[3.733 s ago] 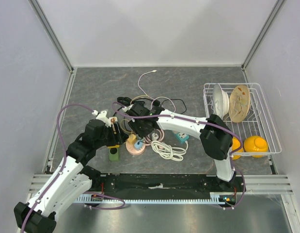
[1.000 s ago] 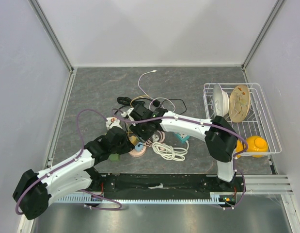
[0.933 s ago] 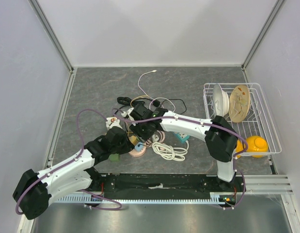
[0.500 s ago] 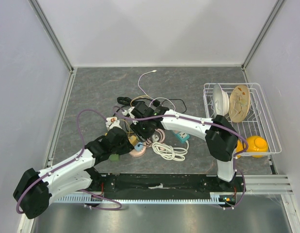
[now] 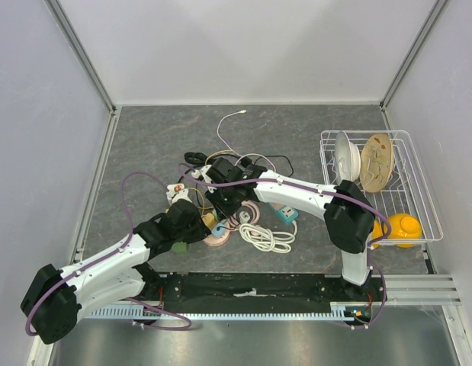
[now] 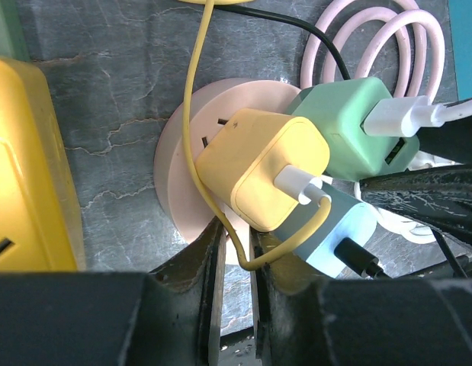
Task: Insert the plug
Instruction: Insert the plug into the socket.
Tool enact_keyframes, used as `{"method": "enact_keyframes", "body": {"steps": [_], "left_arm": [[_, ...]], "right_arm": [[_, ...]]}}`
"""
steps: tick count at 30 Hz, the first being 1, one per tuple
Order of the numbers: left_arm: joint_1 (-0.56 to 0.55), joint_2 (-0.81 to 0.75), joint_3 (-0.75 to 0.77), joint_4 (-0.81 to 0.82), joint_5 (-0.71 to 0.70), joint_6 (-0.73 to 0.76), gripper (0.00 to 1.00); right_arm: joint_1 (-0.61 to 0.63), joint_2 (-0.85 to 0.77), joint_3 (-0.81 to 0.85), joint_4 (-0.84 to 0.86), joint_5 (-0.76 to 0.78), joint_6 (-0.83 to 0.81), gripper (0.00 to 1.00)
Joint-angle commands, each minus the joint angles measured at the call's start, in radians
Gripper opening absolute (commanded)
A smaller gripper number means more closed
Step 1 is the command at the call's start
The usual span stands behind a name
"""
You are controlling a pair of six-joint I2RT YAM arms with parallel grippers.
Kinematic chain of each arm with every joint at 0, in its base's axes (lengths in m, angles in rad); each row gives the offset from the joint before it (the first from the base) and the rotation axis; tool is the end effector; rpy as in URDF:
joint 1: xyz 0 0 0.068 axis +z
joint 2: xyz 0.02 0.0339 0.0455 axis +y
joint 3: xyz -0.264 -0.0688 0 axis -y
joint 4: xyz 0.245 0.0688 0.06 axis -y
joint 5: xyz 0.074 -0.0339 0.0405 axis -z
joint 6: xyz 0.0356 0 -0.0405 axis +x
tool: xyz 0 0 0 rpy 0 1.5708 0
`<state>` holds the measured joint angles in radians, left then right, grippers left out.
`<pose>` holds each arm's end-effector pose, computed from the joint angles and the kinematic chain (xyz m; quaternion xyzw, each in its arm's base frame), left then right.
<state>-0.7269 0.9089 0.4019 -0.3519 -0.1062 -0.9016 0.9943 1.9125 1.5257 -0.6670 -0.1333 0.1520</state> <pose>0.1314 -0.1118 0.1724 -0.1001 0.9308 -0.2189 0.2750 0.2206 0.3480 0.2304 -0.4099 0.8734 0.1924 0.1794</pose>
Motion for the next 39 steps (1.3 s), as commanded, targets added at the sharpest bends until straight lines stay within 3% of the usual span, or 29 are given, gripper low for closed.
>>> {"method": "enact_keyframes", "body": {"steps": [1,4,14,21,39], "left_arm": [[-0.003,-0.002,-0.018,-0.004,-0.05,-0.031,0.24],[-0.003,-0.002,-0.02,-0.004,-0.053,-0.033,0.24],[-0.003,0.012,-0.018,-0.004,-0.061,-0.036,0.24],[-0.003,0.022,-0.017,-0.005,-0.061,-0.037,0.24],[-0.003,-0.034,-0.032,-0.038,-0.078,-0.063,0.24]], "right_arm": [[0.006,-0.02,-0.004,0.029,-0.025,-0.028,0.1],[0.006,-0.036,-0.068,0.041,-0.015,-0.055,0.0],[0.04,-0.087,-0.38,0.159,0.02,-0.068,0.0],[0.053,-0.024,-0.388,0.176,0.107,-0.049,0.0],[0.05,-0.016,-0.443,0.124,0.103,-0.016,0.0]]}}
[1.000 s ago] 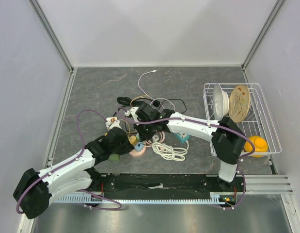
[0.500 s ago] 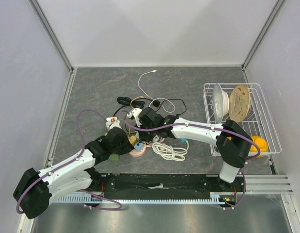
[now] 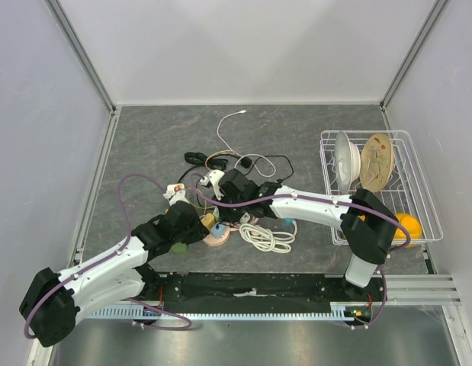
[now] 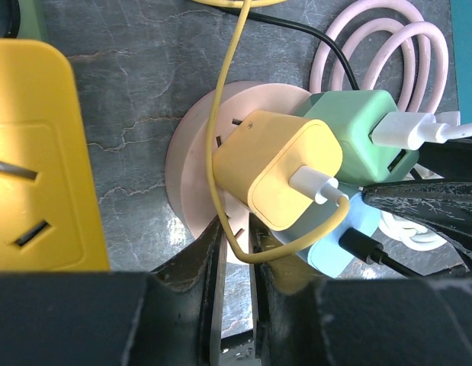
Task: Insert the plug
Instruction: Insert the plug into the socket.
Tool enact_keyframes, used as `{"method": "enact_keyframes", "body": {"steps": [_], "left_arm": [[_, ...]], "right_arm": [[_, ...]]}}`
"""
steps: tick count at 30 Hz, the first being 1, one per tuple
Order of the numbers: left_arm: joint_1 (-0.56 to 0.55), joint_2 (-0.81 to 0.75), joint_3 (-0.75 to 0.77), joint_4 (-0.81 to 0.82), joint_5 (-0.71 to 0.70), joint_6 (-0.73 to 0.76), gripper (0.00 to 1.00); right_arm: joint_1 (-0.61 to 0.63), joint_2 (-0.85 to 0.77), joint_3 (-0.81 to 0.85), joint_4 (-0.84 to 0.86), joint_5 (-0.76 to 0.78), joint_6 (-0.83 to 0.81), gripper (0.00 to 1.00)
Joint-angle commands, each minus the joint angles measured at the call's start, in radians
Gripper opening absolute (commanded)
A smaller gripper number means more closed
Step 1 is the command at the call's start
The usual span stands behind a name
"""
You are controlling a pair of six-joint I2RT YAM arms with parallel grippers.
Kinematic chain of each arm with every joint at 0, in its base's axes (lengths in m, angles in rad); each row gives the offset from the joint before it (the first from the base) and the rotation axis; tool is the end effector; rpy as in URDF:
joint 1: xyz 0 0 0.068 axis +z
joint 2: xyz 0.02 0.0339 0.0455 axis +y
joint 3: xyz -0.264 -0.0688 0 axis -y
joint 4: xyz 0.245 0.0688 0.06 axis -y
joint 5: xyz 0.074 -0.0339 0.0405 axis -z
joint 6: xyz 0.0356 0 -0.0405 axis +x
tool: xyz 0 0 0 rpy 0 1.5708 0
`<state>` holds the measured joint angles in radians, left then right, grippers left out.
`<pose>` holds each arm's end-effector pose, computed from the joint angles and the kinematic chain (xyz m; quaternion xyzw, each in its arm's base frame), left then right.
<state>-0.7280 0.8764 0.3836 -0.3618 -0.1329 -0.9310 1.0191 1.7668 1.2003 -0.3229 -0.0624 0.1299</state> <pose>0.1278 -0.1076 0.1709 -0.1178 0.9273 -0.2160 0.2820 0.1969 0.3242 0.2065 -0.4146 0.8460 0.2062 0.2644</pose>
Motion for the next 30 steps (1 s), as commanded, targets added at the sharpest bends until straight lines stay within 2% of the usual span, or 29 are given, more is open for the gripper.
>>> {"method": "enact_keyframes", "body": {"steps": [1,8,10,14,17,20,27,30], "left_arm": [[-0.002,-0.002,-0.012,-0.028,-0.05,-0.034,0.24],[-0.002,-0.001,-0.003,-0.029,-0.045,-0.031,0.24],[-0.002,-0.002,-0.002,-0.028,-0.042,-0.031,0.24],[-0.002,-0.004,-0.003,-0.028,-0.042,-0.031,0.24],[-0.002,-0.002,0.0,-0.029,-0.04,-0.029,0.24],[-0.002,-0.001,0.0,-0.028,-0.039,-0.026,0.24],[-0.002,-0.008,-0.005,-0.028,-0.039,-0.023,0.24],[-0.002,-0.014,-0.005,-0.029,-0.039,-0.022,0.24]], "right_arm": [[0.026,0.116,-0.108,-0.214,0.029,0.011,0.0],[0.001,0.057,-0.035,-0.217,-0.013,0.045,0.02],[-0.005,0.042,-0.022,-0.217,-0.033,0.053,0.06],[-0.016,0.014,0.021,-0.22,-0.059,0.062,0.25],[-0.027,0.011,0.068,-0.226,-0.06,0.065,0.35],[-0.042,0.023,0.111,-0.225,-0.057,0.068,0.4],[-0.066,0.071,0.171,-0.2,-0.069,0.062,0.45],[-0.068,0.074,0.194,-0.197,-0.088,0.062,0.52]]}}
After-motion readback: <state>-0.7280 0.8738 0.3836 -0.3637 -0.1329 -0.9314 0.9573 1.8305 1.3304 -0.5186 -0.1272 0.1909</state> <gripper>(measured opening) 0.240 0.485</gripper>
